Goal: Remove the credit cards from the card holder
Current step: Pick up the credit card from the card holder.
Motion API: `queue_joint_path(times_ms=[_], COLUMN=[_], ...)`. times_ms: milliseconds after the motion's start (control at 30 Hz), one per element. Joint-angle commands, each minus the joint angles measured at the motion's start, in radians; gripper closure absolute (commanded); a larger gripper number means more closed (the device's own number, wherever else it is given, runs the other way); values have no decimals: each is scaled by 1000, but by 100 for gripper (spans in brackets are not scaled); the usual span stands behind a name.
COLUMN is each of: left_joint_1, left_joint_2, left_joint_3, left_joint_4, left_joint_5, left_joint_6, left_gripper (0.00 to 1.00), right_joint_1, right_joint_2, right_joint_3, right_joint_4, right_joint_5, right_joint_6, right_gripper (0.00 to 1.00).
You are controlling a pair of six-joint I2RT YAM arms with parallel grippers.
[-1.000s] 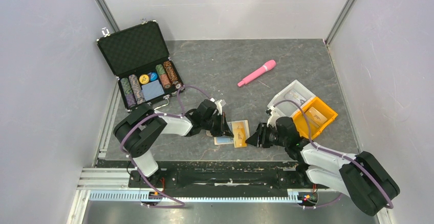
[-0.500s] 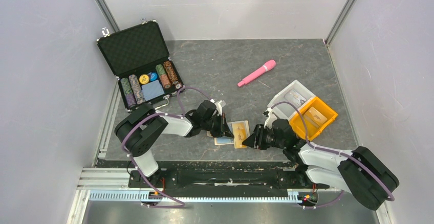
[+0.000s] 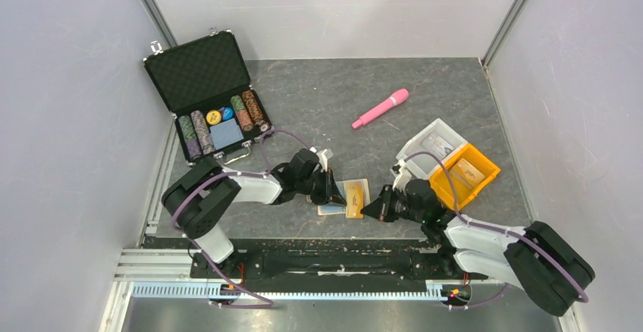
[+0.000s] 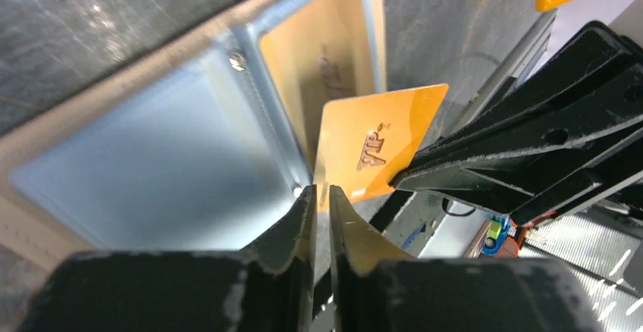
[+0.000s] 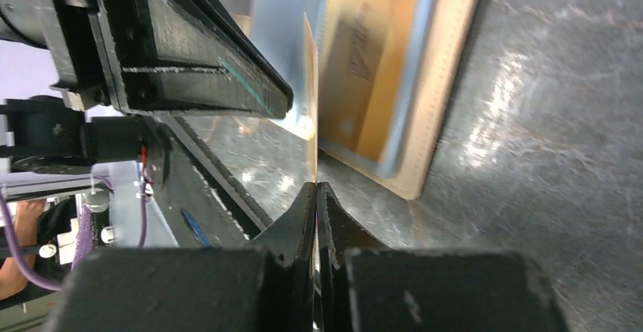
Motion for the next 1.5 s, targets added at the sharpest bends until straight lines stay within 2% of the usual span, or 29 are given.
queue_joint_path(times_ms=[0, 133, 267, 500, 700, 800, 967, 1000, 1133, 1267, 1467], left_joint_1=[-10, -8, -8, -9, -8, -5, -1, -1, 1, 2, 7], left_joint_2=[-145, -262, -338, -375, -410, -434, -464, -465, -455, -448, -439], left_joint_3=[33, 48, 49, 77, 67, 44, -10, -16, -27, -34, -16], left_joint_4=[-102, -165, -168, -159, -124, -55, 87, 105, 134, 154, 111], left_joint_5=[-19, -63, -66, -9, 7, 39, 86, 97, 141, 178, 240], left_joint_6=[-17, -23, -38, -44, -64, -98, -172, -176, -171, -161, -129], left_gripper=[77, 51, 34, 30, 29, 35, 70, 78, 97, 98, 98], right_joint_1=[6, 7, 7, 6, 6, 6, 8, 5, 5, -16, -90], right_joint_2=[-100, -178, -239, -335, -390, -383, -354, -350, -364, -403, -424], right_joint_3=[-16, -13, 0, -35, -35, -38, -40, -34, 65, 159, 272], right_joint_4=[74, 63, 68, 240, 224, 242, 284, 277, 63, -126, -354], right_joint_5=[10, 10, 2, -45, -46, -66, -102, -110, -95, -80, -146], right_joint_6=[10, 22, 26, 78, 63, 55, 42, 31, -115, -246, -444], right_gripper=[100, 100, 100, 100, 100, 100, 100, 97, 86, 75, 50])
